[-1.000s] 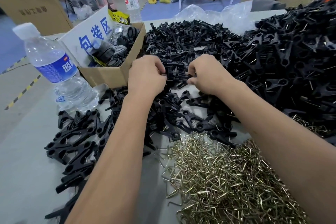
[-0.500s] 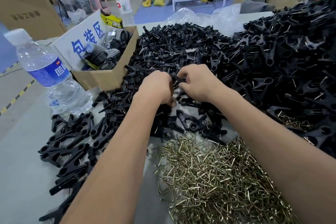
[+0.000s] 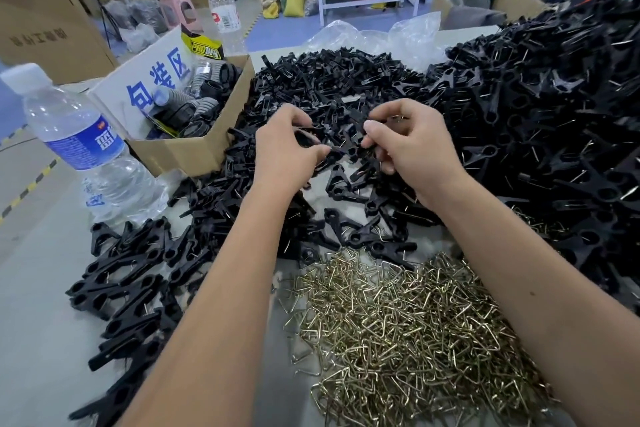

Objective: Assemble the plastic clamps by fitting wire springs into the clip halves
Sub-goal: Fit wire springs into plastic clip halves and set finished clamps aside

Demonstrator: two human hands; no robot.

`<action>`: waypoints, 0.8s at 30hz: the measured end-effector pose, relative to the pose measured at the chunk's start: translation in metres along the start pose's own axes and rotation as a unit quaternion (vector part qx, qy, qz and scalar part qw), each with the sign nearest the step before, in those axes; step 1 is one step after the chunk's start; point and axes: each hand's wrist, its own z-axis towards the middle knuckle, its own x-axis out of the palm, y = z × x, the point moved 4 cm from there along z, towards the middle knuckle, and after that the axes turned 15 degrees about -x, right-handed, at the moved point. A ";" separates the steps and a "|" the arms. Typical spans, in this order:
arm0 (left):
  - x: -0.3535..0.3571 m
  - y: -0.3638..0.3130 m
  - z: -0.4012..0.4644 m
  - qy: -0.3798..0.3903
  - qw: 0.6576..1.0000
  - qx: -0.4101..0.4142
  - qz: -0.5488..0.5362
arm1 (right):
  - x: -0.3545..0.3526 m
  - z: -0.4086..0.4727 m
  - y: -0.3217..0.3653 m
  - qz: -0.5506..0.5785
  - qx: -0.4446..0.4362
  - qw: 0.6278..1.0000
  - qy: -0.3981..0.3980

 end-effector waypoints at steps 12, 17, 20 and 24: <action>0.037 0.005 -0.068 0.176 0.919 -0.029 -0.351 | -0.038 -0.072 0.013 0.099 -0.001 0.995 0.012; 0.035 0.009 -0.075 0.164 0.899 -0.038 -0.404 | -0.041 -0.084 0.007 -0.031 -0.005 0.996 0.084; 0.031 0.014 -0.071 0.138 0.914 -0.011 -0.382 | -0.027 -0.090 0.004 -0.112 -0.029 0.970 0.213; 0.037 0.016 -0.071 0.153 0.924 -0.016 -0.350 | -0.023 -0.092 0.004 -0.073 -0.039 0.984 0.155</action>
